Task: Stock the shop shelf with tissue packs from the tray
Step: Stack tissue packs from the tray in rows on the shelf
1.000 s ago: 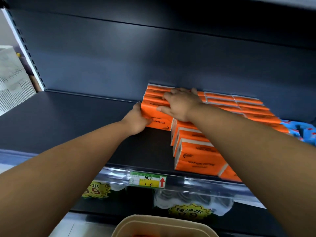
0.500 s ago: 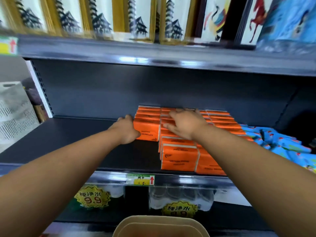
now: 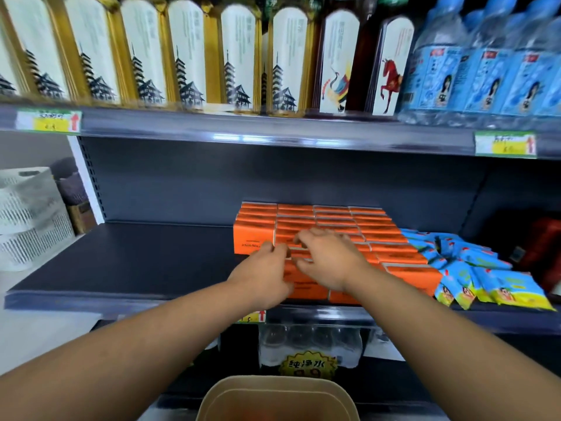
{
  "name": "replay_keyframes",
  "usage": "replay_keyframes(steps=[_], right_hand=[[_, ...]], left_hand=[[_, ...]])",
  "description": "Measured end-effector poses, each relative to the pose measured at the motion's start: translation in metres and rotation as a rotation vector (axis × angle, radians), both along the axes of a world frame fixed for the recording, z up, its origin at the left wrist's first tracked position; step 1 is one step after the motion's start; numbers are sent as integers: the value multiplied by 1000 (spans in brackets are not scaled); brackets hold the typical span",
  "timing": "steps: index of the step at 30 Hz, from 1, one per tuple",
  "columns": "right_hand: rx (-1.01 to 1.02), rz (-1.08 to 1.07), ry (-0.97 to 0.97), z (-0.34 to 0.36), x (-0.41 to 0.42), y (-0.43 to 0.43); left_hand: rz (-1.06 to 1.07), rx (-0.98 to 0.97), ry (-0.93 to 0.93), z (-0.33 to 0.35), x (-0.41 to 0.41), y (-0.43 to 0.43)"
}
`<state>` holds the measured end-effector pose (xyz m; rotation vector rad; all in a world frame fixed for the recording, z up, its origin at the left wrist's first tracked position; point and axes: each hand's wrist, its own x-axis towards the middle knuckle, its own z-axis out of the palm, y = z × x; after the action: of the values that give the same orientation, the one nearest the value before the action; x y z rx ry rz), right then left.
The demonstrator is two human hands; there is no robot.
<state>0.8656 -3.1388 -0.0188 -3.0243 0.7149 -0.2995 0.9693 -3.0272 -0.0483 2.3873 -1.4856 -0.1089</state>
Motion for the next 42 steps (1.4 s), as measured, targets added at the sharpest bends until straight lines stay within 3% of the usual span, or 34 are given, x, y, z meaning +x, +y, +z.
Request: replay_keyframes(steps=[10, 14, 21, 30, 37, 40, 42], right_hand=[[57, 69, -54, -50, -40, 7], [20, 127, -74, -76, -47, 13], [119, 160, 60, -147, -49, 34], [284, 43, 340, -243, -69, 49], [427, -116, 681, -302, -85, 54], [469, -250, 712, -315, -86, 52], [506, -336, 607, -312, -84, 46]], left_hand=[[-28, 86, -128, -65, -6, 24], [-43, 111, -110, -94, -6, 30], [-22, 269, 31, -164, -13, 40], [31, 563, 152, -270, -10, 77], [10, 644, 330, -314, -23, 97], [5, 682, 362, -326, -30, 101], [8, 689, 372, -333, -32, 103]])
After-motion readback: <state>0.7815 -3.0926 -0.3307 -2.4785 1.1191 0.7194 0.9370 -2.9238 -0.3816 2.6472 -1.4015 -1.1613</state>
